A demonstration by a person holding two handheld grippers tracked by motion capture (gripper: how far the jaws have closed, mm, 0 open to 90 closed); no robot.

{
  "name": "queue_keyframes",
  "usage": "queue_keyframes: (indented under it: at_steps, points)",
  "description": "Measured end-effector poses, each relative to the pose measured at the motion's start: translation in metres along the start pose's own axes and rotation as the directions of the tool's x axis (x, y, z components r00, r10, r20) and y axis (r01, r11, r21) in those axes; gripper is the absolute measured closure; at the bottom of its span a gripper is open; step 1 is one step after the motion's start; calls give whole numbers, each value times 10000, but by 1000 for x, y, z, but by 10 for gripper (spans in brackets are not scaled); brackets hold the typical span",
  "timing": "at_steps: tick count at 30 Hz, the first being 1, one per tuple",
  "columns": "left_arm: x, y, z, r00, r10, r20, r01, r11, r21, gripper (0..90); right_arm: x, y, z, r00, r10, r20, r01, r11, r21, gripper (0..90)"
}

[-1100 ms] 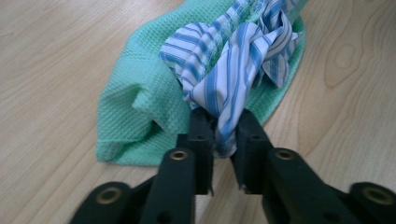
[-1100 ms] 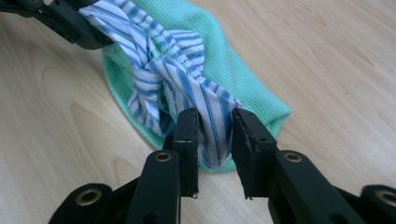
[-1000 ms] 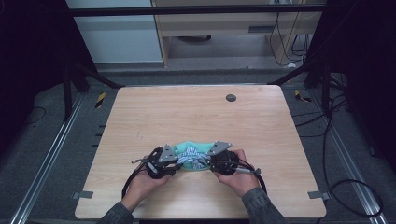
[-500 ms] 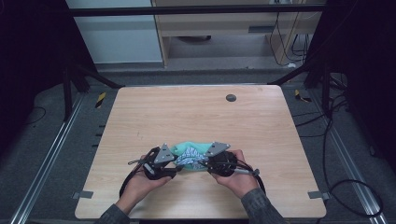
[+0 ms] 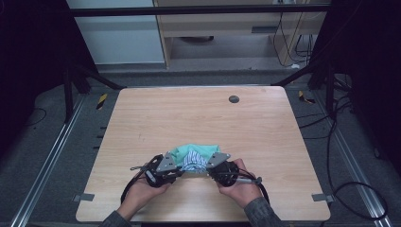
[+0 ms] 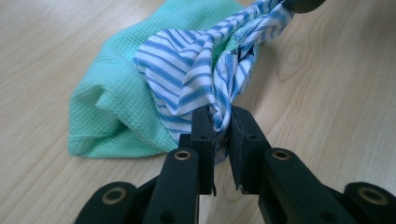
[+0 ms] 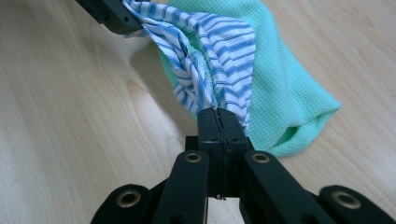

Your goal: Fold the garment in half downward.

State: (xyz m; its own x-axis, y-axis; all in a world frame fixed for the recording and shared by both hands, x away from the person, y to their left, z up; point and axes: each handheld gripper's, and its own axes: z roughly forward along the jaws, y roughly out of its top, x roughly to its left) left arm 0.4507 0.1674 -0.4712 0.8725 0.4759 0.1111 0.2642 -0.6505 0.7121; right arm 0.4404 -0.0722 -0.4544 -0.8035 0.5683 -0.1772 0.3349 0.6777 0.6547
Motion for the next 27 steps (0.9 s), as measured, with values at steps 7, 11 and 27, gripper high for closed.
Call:
queue_keyframes:
  at_steps: [7, 11, 27]
  points:
    - [-4, -10, 3, 9998, 110, 194, -116, 9994, 336, 823, 9, -8, 2, 9998, -19, -219, 22, 9999, 166, 900]
    - [-9, -15, 3, 9994, 295, 197, -305, 9981, 544, 827, 14, -13, 5, 9994, -61, -343, 73, 9994, 346, 900]
    - [-16, -25, -14, 9973, -720, 116, 720, 9974, -45, 422, 18, -31, -2, 9959, 531, -733, -537, 9985, -62, 605]
